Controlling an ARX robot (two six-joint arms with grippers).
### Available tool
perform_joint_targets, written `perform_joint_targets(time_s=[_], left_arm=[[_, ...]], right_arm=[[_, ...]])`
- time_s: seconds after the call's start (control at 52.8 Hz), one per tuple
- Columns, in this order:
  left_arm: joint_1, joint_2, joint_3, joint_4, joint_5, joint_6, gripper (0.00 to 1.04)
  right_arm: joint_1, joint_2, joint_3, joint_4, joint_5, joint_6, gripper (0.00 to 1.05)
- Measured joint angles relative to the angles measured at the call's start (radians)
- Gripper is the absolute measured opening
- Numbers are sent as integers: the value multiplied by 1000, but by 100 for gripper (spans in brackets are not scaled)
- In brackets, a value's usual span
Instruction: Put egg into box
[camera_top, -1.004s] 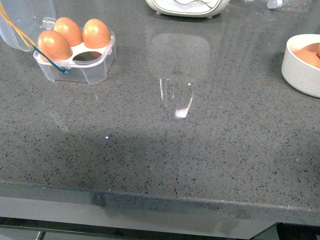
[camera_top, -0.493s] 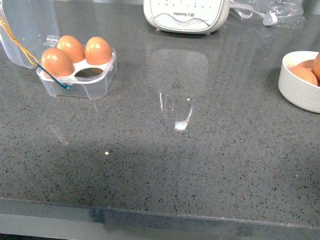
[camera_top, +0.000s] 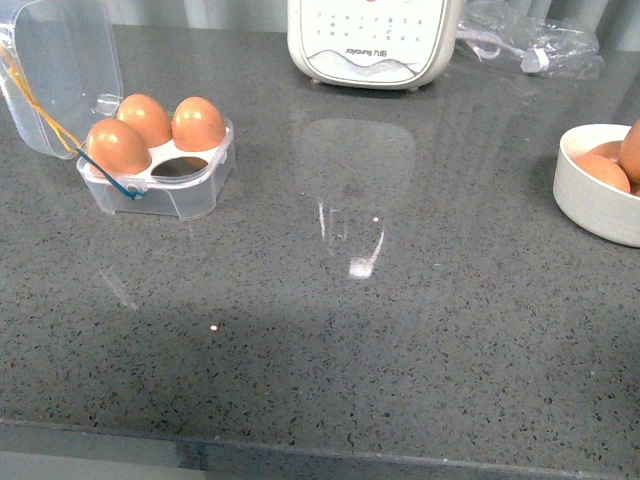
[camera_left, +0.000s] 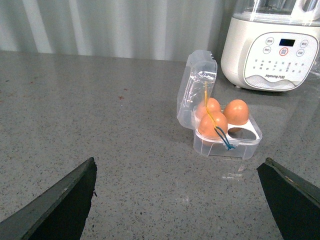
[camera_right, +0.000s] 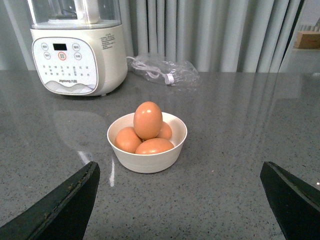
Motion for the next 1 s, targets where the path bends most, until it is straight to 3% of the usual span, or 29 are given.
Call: perform_joint_targets(time_s=[0.758,0.834,0.872,0.929,1.004], left_arm=[[0,0,0,0,0,0,98],[0,0,0,0,0,0,98],[0,0,0,0,-1,0,98],[0,0,0,0,2,0,98],[0,0,0,0,0,0,98]], right_arm=[[0,0,0,0,0,0,97],[74,117,69,-139,288,98,97],[82,174,88,-136,357,124,97],[61,255,109,-90,374,130,97],[6,338,137,-22,298,123,97]])
